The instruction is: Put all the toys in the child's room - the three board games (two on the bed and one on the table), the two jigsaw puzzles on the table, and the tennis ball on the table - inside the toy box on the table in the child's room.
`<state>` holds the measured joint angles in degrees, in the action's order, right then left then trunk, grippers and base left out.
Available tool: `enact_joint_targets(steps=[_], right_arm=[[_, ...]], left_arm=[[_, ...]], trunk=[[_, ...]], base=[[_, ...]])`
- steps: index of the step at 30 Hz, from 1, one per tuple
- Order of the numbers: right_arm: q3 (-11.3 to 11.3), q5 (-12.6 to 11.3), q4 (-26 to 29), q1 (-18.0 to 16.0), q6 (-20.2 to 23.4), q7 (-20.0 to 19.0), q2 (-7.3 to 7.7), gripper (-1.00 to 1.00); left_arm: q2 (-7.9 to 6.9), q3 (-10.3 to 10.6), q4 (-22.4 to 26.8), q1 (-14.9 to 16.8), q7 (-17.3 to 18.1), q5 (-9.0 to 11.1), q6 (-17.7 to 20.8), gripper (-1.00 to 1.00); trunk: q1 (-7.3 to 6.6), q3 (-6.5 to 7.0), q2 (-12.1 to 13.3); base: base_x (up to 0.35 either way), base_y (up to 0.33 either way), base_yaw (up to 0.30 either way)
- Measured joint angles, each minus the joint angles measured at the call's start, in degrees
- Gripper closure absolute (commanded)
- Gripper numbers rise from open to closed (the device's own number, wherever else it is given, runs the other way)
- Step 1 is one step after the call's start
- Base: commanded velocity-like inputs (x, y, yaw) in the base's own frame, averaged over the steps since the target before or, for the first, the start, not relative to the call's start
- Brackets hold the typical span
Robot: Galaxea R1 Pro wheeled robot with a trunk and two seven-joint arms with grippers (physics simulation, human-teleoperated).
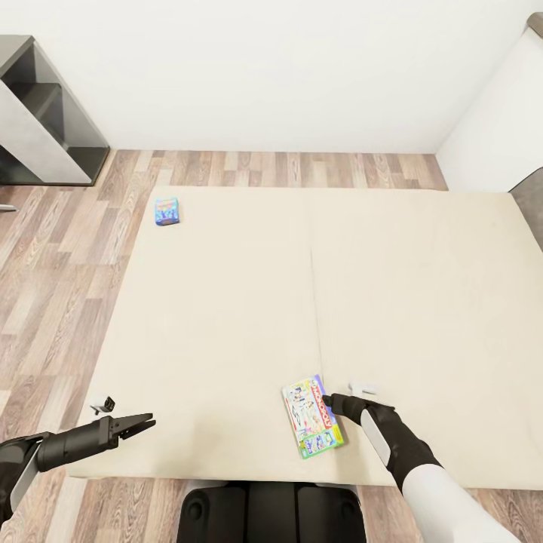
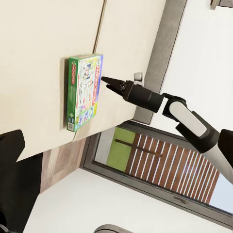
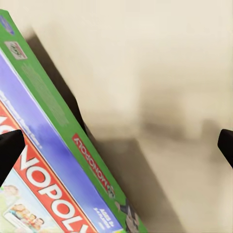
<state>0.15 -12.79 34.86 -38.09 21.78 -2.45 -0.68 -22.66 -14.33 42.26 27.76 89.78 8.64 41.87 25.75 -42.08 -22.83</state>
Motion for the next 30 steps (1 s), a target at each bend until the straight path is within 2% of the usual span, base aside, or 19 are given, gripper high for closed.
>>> enact_joint_targets(steps=[30], right_arm=[[0.1, -0.2, -0.1, 0.1, 0.6, -0.2, -0.23, -1.0]], left_arm=[[0.0, 0.0, 0.0, 0.0, 0.0, -0.1, 0.1, -1.0]], trunk=[[0.0, 0.0, 0.0]], base=[[0.0, 0.0, 0.0]])
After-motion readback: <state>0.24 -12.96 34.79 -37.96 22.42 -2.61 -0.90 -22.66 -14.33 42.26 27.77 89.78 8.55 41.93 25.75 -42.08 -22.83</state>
